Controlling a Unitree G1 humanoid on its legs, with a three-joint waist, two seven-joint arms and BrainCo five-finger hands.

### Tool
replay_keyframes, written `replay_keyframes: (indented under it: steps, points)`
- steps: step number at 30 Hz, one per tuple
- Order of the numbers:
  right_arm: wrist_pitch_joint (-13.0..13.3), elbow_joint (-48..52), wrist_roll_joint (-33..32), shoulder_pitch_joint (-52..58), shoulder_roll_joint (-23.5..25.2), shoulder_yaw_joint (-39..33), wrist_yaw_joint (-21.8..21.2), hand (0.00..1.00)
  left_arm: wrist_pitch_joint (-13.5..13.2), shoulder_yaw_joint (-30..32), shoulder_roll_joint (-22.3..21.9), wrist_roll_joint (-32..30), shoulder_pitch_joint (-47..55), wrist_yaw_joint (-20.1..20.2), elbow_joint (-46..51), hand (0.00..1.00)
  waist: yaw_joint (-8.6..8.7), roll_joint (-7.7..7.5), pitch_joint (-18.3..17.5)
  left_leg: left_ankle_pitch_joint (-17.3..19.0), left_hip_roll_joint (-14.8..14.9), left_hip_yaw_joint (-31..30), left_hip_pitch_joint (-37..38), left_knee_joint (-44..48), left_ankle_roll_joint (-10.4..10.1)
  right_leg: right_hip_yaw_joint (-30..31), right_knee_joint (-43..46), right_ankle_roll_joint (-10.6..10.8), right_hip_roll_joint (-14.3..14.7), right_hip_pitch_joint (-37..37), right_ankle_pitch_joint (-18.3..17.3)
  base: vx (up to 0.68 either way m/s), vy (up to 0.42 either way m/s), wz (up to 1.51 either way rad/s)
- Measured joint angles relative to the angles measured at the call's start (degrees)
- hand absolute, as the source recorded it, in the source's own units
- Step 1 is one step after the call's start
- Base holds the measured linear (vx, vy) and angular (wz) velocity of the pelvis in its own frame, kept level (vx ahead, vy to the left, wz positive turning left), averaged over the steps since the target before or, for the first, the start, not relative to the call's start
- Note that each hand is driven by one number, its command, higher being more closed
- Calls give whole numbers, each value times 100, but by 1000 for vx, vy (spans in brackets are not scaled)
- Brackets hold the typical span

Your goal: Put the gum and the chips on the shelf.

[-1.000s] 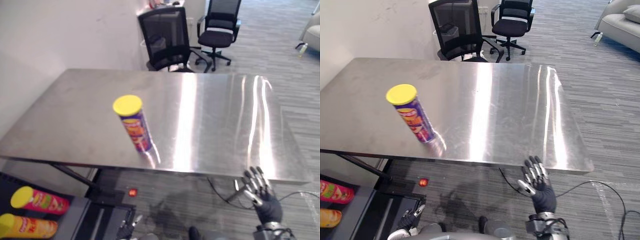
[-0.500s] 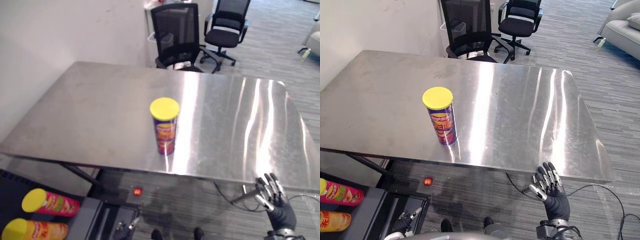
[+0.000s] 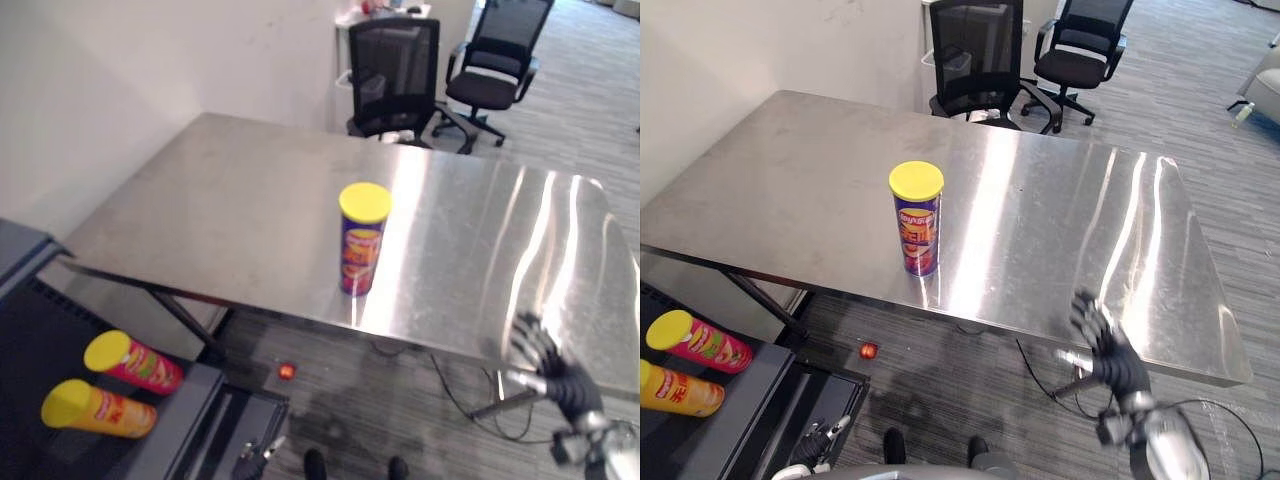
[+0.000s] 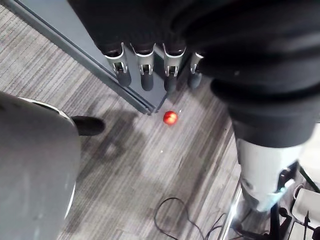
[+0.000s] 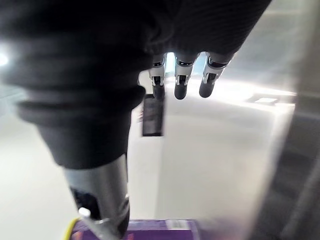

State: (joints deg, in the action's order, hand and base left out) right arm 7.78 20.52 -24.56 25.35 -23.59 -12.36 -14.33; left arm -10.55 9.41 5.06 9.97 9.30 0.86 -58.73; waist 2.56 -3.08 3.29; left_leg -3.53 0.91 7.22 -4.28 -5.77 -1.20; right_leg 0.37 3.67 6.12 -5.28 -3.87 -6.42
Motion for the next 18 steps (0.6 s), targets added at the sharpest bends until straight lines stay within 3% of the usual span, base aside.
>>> replay_keyframes:
  steps: [2,7,13,18]
  points:
    - [146,-14,1,-570,-142,-324,7,0,-2,-33,-3,3,5,18,51,0,-159,-18,-97,-41,-20,-43,-53,0,25,-68,-31,1,-13,9,5,11,12,33]
    - [238,-147,203,-1418,-408,-522,33,0,0,-27,20,16,20,101,138,0,-259,-32,-124,-71,-77,-172,-148,-1,32,-167,-81,-5,-55,23,82,68,5,14]
    - [244,-346,199,-2086,-593,-597,132,0,1,-13,21,31,61,163,217,0,-208,-145,-111,-100,-109,-216,-87,-7,79,-168,-162,-27,-79,127,148,93,-4,2]
    - [267,-347,183,-2324,-594,-595,126,0,0,-24,13,50,66,162,223,0,-174,-155,-112,-88,-87,-307,-56,-18,67,-168,-157,-29,-57,164,147,3,-2,3]
